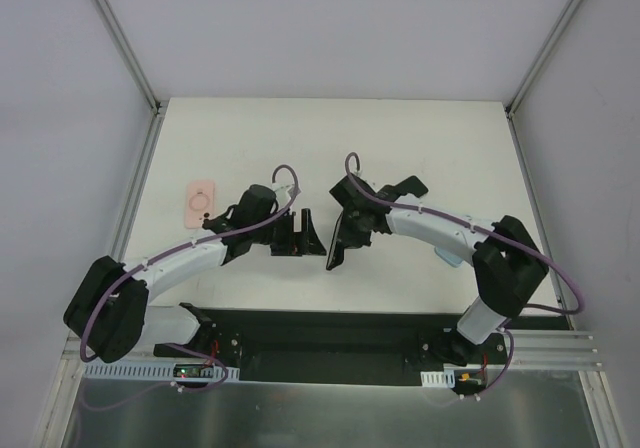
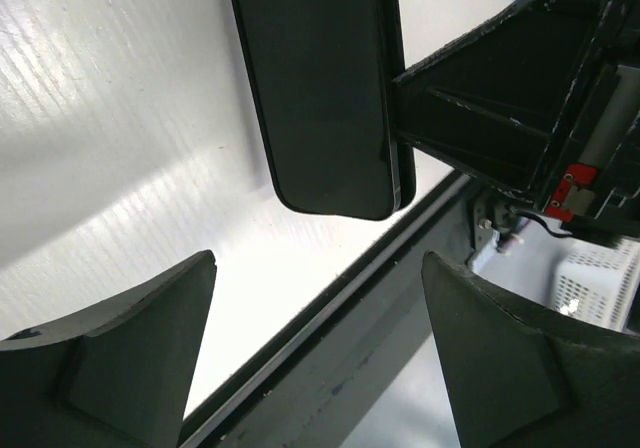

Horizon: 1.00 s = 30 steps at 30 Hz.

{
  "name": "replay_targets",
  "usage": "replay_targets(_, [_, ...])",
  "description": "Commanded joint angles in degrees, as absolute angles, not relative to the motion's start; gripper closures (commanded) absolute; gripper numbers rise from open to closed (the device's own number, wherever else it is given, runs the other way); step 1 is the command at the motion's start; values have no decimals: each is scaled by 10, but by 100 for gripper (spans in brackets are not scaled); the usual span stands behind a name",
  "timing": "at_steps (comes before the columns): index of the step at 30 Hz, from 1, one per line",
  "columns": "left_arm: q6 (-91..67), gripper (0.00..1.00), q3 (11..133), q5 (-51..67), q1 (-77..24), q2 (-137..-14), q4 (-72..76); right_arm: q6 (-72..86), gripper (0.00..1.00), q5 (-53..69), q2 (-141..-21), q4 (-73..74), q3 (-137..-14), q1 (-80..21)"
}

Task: Take the phone out of the phone case
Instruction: Remove the phone case from the phone.

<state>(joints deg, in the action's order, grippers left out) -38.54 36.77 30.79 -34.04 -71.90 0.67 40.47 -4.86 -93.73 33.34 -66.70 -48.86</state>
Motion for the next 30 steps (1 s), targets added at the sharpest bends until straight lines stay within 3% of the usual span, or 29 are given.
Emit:
replay_targets(1, [-370, 18, 388, 190, -376, -715, 4, 431, 99, -31, -947, 352, -712, -490])
replay_targets(7, [-350, 19, 395, 110, -424, -710, 4, 441, 99, -12, -977, 395, -746, -490])
replay_targets(30, [-328, 23, 407, 69, -459, -774, 20, 451, 99, 17, -1011, 417, -764, -489])
